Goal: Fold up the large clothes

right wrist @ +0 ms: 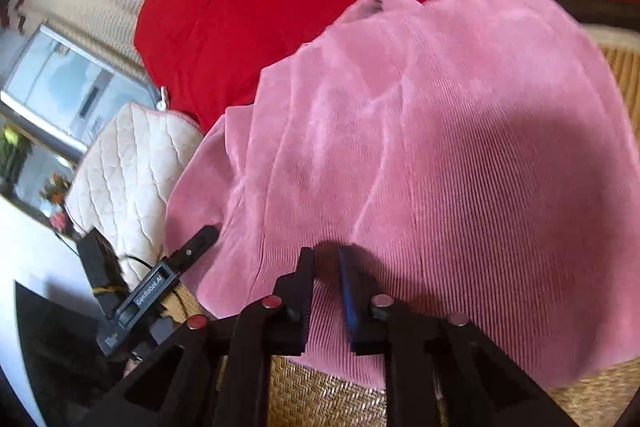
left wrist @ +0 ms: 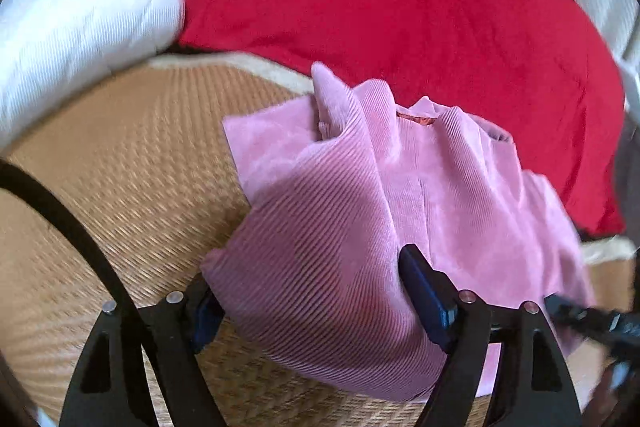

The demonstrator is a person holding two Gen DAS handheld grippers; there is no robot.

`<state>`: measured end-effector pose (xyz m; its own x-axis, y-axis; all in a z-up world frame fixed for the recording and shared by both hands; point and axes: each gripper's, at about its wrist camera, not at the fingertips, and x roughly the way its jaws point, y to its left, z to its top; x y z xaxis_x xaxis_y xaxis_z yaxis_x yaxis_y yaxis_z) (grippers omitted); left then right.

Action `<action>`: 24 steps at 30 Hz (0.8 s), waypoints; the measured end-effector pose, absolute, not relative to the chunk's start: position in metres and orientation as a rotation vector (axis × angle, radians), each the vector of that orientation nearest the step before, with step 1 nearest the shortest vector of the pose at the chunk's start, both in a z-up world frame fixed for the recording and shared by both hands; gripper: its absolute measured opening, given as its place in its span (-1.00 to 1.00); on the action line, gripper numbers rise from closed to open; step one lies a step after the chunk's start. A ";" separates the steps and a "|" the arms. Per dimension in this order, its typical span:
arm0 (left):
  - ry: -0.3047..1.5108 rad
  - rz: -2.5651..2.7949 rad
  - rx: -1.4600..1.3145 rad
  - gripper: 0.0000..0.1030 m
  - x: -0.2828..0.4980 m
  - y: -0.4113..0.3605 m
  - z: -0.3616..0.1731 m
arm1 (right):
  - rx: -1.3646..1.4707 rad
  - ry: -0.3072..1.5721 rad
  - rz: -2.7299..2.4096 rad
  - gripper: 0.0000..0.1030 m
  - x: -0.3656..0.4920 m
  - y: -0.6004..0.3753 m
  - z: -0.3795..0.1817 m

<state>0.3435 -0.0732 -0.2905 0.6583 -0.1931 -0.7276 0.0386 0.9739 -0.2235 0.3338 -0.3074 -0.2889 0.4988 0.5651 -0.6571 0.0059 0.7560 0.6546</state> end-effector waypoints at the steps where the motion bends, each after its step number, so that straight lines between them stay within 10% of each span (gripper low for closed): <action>1: 0.835 -0.129 -0.175 0.58 0.344 -0.075 -0.288 | 0.593 0.994 0.340 -0.67 0.331 -0.305 -0.281; 19: 0.828 -0.137 -0.148 0.61 0.335 -0.048 -0.287 | 0.556 0.899 0.084 -0.59 0.324 -0.344 -0.266; 20: 0.835 -0.141 -0.157 0.62 0.335 -0.048 -0.288 | 0.579 0.867 0.067 -0.52 0.320 -0.355 -0.261; 22: 0.854 -0.160 -0.201 0.64 0.336 -0.043 -0.288 | 0.621 0.842 0.040 0.48 0.315 -0.370 -0.259; 24: 0.871 -0.180 -0.263 0.65 0.339 -0.034 -0.290 | 0.706 0.803 -0.002 0.68 0.309 -0.388 -0.258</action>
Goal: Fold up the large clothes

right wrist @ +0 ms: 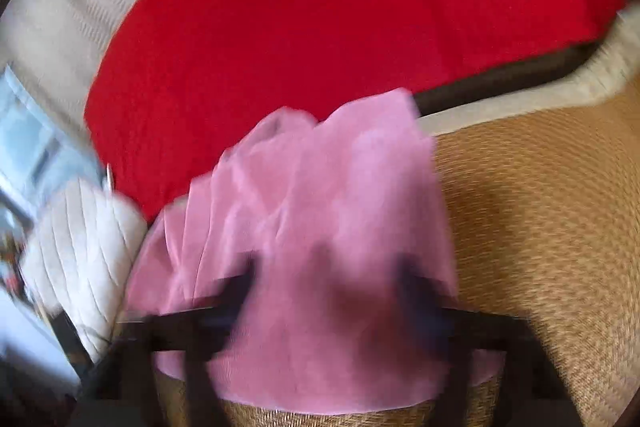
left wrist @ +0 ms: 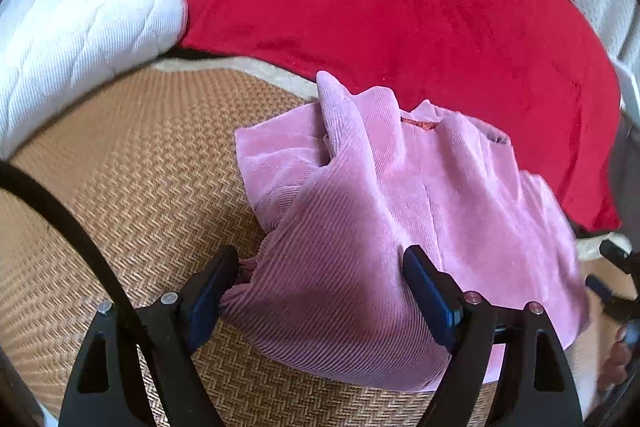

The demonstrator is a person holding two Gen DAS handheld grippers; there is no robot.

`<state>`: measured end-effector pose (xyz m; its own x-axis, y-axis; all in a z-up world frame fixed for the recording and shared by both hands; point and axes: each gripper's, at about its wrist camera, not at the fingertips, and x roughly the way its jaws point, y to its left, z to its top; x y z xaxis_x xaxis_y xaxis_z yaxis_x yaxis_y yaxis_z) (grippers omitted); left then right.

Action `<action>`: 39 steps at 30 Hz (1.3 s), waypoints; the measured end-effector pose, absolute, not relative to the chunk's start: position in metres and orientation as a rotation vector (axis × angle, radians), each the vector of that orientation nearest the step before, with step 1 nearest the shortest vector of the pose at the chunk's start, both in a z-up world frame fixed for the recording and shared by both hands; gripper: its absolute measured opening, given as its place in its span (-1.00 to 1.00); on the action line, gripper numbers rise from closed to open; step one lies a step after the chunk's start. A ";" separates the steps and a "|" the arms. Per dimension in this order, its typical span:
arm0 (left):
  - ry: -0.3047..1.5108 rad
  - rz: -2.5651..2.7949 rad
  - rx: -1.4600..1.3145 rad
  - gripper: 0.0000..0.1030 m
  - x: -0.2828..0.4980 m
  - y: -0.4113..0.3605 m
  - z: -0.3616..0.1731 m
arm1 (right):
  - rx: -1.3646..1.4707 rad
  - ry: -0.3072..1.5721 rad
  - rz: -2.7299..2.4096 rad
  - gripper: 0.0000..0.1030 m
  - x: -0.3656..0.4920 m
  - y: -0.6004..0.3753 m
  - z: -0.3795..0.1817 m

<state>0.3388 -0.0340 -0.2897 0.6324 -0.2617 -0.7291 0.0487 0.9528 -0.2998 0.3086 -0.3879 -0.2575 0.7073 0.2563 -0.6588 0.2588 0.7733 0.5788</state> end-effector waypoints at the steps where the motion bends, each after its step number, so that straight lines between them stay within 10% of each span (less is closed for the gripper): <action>1: 0.878 -0.190 -0.288 0.69 0.339 -0.031 -0.290 | 0.746 0.775 -0.017 0.68 0.304 -0.397 -0.257; 17: 0.857 -0.284 -0.450 0.69 0.348 -0.020 -0.297 | 0.840 0.934 0.068 0.44 0.310 -0.408 -0.310; 20: 0.888 -0.301 -0.474 0.69 0.355 -0.021 -0.304 | 0.673 0.982 0.043 -0.21 0.318 -0.384 -0.308; 22: 0.883 -0.288 -0.444 0.00 0.357 -0.022 -0.303 | 0.626 0.971 0.027 -0.38 0.316 -0.376 -0.305; 28: 0.871 -0.297 -0.416 -0.36 0.352 -0.014 -0.293 | 0.426 0.956 -0.019 -0.58 0.305 -0.329 -0.288; 36: 0.937 -0.389 -0.448 -0.37 0.325 0.022 -0.289 | 0.456 0.885 0.005 -0.61 0.246 -0.304 -0.273; 39: 0.968 -0.415 -0.454 -0.05 0.322 0.031 -0.298 | 0.498 0.896 0.022 -0.56 0.230 -0.304 -0.280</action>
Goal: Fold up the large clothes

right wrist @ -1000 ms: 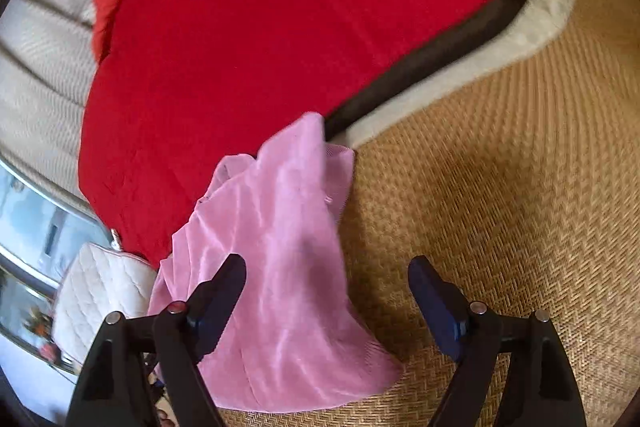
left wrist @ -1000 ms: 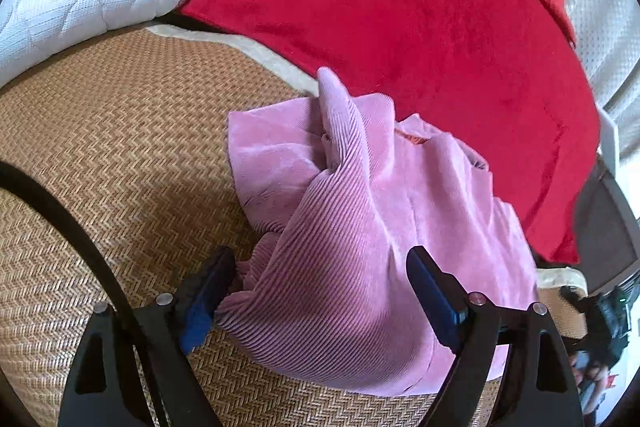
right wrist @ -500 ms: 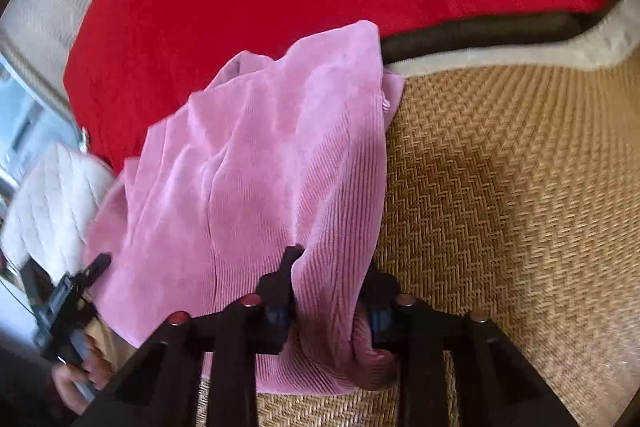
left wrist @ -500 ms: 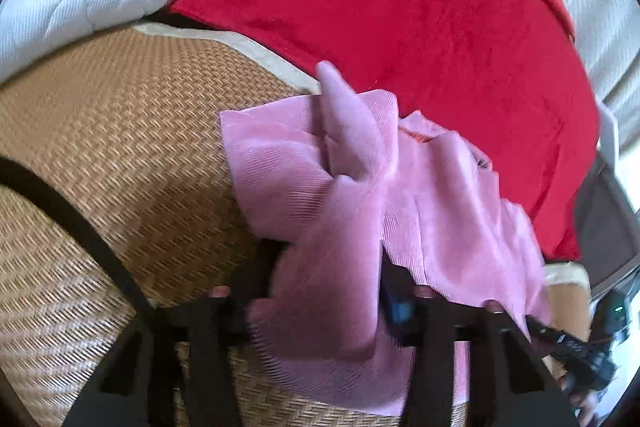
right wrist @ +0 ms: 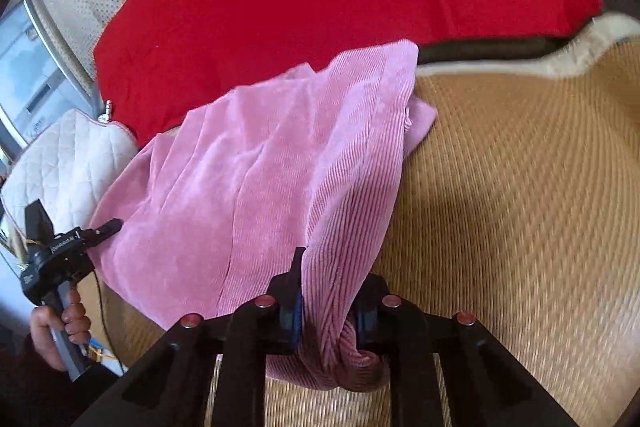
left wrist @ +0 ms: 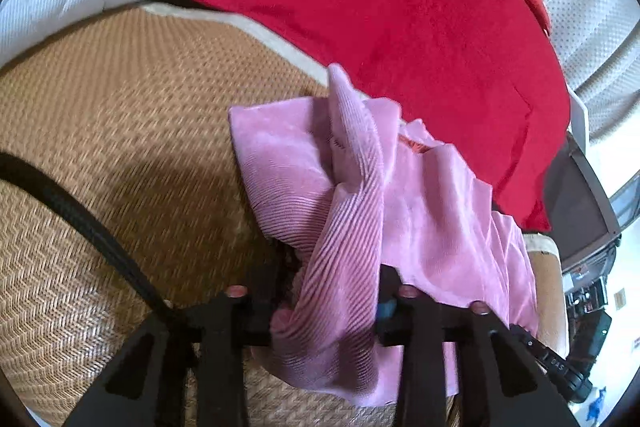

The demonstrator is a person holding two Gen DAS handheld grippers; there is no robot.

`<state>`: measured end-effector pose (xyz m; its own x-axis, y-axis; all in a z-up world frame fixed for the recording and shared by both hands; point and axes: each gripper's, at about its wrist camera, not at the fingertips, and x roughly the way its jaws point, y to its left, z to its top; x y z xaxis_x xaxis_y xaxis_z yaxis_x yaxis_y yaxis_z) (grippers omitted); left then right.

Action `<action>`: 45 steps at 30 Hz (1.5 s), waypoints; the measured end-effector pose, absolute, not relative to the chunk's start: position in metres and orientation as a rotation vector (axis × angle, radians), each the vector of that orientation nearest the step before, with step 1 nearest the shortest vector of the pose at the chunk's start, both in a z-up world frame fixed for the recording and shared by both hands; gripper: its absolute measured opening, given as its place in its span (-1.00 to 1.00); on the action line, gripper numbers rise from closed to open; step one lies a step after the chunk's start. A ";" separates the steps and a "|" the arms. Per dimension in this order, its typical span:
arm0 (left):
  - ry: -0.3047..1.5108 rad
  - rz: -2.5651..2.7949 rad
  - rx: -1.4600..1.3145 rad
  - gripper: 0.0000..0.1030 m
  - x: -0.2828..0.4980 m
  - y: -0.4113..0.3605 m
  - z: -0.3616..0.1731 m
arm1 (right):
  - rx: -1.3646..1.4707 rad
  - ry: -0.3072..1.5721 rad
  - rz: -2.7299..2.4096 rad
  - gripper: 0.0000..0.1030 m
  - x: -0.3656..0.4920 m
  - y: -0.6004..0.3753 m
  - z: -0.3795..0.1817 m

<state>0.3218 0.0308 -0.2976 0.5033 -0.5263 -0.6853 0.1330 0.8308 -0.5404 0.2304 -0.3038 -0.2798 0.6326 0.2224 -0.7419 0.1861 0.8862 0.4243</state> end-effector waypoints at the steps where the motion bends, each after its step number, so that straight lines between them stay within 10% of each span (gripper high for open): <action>1: 0.979 -0.401 -0.460 0.17 0.324 0.034 -0.300 | 0.495 0.906 0.017 -0.45 0.230 -0.303 -0.283; 6: 0.998 -0.372 -0.570 0.40 0.328 0.049 -0.306 | 0.551 0.879 -0.058 -0.36 0.228 -0.322 -0.267; 10: 0.978 -0.370 -0.572 0.40 0.329 0.046 -0.304 | 0.618 0.731 -0.153 0.48 0.208 -0.345 -0.234; 12: 0.953 -0.377 -0.581 0.39 0.327 0.043 -0.302 | 0.549 0.684 -0.133 0.44 0.213 -0.338 -0.219; 15: 0.928 -0.365 -0.553 0.07 0.325 0.036 -0.301 | 0.476 0.744 -0.075 -0.41 0.246 -0.320 -0.211; 27: 0.777 -0.441 -0.446 -0.57 0.335 -0.012 -0.275 | 0.556 1.018 0.034 -0.43 0.337 -0.300 -0.310; 40: 0.596 -0.724 0.302 -0.62 0.259 -0.170 -0.269 | 0.576 0.982 0.128 -0.36 0.325 -0.304 -0.286; 41: 0.580 -0.719 0.331 -0.62 0.258 -0.175 -0.269 | 0.595 0.954 0.172 -0.29 0.324 -0.303 -0.277; 43: 0.587 -0.728 0.312 -0.62 0.261 -0.174 -0.268 | 0.599 0.916 0.220 0.75 0.325 -0.295 -0.264; 45: 0.605 -0.745 0.261 -0.62 0.267 -0.168 -0.266 | 0.634 0.853 0.290 0.83 0.326 -0.288 -0.252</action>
